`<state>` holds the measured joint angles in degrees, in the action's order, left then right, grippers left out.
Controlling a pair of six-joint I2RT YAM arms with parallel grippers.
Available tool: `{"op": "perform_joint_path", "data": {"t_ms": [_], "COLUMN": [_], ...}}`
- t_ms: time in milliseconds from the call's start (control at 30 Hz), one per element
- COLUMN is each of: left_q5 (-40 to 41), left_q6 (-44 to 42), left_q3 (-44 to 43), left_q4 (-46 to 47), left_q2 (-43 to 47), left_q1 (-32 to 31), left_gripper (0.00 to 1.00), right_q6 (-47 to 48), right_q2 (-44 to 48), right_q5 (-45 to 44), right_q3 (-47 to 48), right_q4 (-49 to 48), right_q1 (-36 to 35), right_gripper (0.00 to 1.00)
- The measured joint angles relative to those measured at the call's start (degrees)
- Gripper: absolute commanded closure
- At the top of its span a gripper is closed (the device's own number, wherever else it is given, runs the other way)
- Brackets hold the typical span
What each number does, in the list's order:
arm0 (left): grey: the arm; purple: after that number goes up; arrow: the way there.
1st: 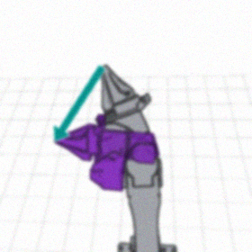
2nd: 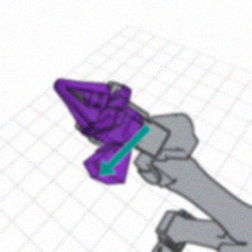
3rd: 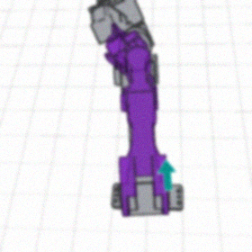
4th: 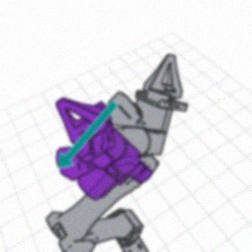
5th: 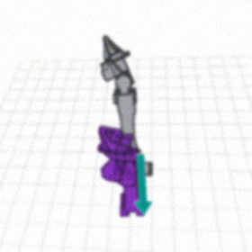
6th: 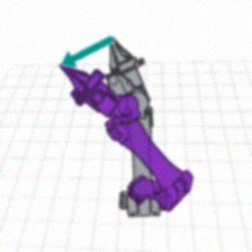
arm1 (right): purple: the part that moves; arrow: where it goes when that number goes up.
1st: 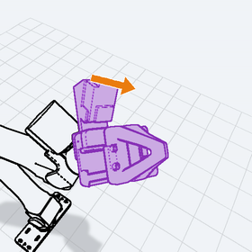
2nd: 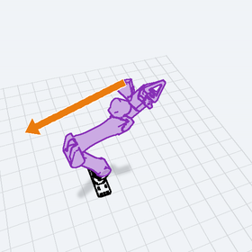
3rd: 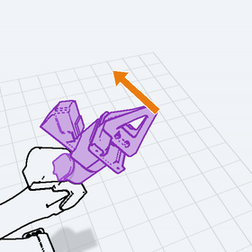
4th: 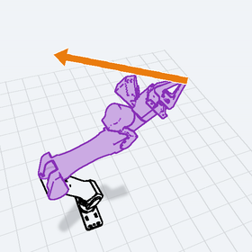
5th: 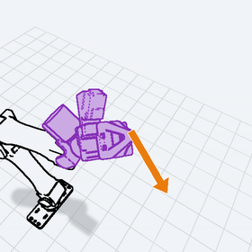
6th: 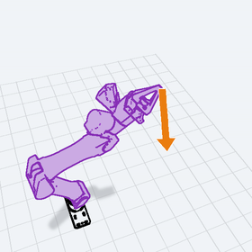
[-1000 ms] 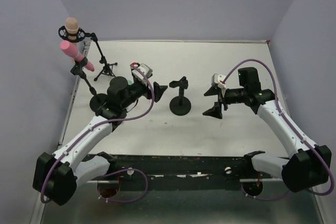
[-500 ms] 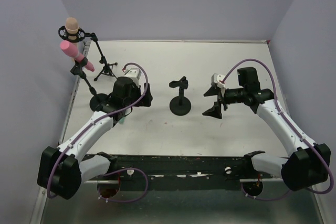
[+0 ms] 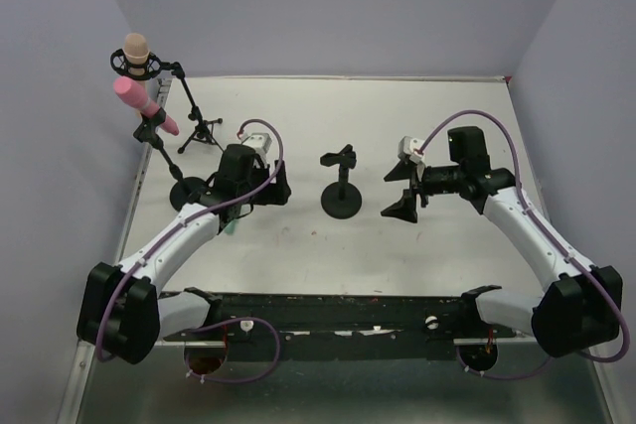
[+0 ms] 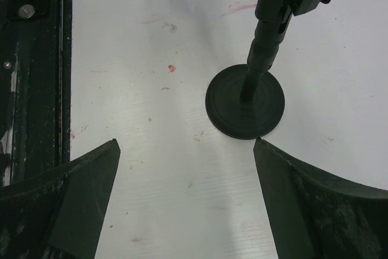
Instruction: Attach the microphones to the stand
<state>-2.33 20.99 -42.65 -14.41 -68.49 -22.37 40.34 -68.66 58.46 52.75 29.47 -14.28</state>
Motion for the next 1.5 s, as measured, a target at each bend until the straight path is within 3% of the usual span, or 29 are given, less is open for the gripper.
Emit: {"op": "perform_joint_path", "data": {"t_ms": [267, 467, 633, 1000, 1200, 1333, 1500], "left_q5": [-14.7, -17.2, -15.9, -13.8, -13.0, -12.6, -12.5], "left_q6": [-0.9, -7.9, -11.8, -14.2, -14.6, -14.8, -14.8], "left_q3": [1.5, -2.5, 0.0, 0.6, 0.6, 0.6, 0.6], "left_q4": [3.8, 0.6, 1.2, -2.6, -3.0, -3.3, -3.3], "left_q2": [10.3, 19.6, 27.1, 27.8, 27.8, 27.8, 27.8], "left_q1": [-1.8, -1.9, -1.9, -1.9, -1.9, -1.9, -1.9], "left_gripper": [0.11, 0.06, 0.04, 0.04, 0.04, 0.04, 0.04], "right_q6": [0.7, 7.9, 11.1, -2.2, -12.1, -18.3, -25.0], "right_q2": [-2.2, -8.6, -15.6, -23.1, -27.1, -28.1, -28.3], "right_q5": [1.1, 1.9, 2.9, 0.2, -0.3, -0.2, 0.3], "right_q3": [-5.3, -1.5, 4.9, 2.1, 1.9, 1.1, -2.4], "right_q4": [-4.7, -2.7, -1.3, -18.5, -34.3, -43.3, -53.4], "right_q1": [0.0, 0.0, 0.0, -3.4, -6.4, -7.2, -8.0], "right_gripper": [0.00, 0.00, 0.01, 0.03, 0.07, 0.12, 0.27]}}
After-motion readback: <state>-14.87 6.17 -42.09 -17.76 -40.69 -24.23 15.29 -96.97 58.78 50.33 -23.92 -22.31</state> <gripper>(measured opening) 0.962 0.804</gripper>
